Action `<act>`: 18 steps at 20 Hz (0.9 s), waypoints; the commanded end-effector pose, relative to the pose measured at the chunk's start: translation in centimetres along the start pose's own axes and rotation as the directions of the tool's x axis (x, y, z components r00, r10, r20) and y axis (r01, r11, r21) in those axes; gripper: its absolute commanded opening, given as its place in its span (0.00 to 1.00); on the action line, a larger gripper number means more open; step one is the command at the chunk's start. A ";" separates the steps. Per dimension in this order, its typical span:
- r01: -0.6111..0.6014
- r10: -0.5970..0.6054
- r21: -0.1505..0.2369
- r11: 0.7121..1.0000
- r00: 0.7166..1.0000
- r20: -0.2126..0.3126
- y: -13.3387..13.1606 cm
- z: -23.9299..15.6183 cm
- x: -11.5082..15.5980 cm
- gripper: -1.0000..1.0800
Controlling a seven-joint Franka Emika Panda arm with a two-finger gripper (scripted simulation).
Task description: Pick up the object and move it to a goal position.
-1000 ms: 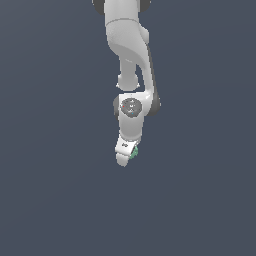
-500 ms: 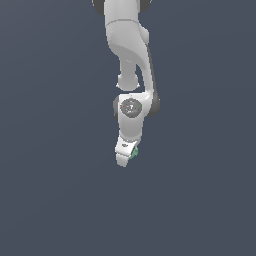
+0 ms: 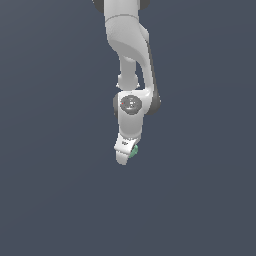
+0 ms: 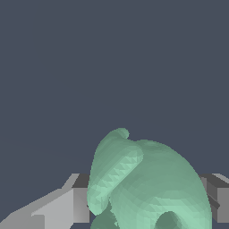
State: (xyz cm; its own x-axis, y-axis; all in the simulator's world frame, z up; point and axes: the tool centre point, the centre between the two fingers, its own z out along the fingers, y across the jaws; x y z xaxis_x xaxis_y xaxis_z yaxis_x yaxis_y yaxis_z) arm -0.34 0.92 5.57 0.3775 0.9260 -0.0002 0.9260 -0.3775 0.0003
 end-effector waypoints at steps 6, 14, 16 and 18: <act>0.000 0.000 -0.001 1.000 1.000 0.000 -0.9 -3.8 -0.6 0.00; 0.001 -0.001 -0.001 1.000 1.000 0.001 -2.5 -11.0 -1.8 0.00; 0.002 -0.002 0.000 1.000 1.000 0.001 -3.0 -13.0 -2.1 0.00; 0.002 -0.002 0.000 1.000 1.000 0.000 -3.4 -14.9 -2.4 0.00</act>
State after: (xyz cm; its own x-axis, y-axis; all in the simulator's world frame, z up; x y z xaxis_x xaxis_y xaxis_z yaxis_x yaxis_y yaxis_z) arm -3.93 0.08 19.04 0.3763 0.9265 -0.0009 0.9265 -0.3763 0.0012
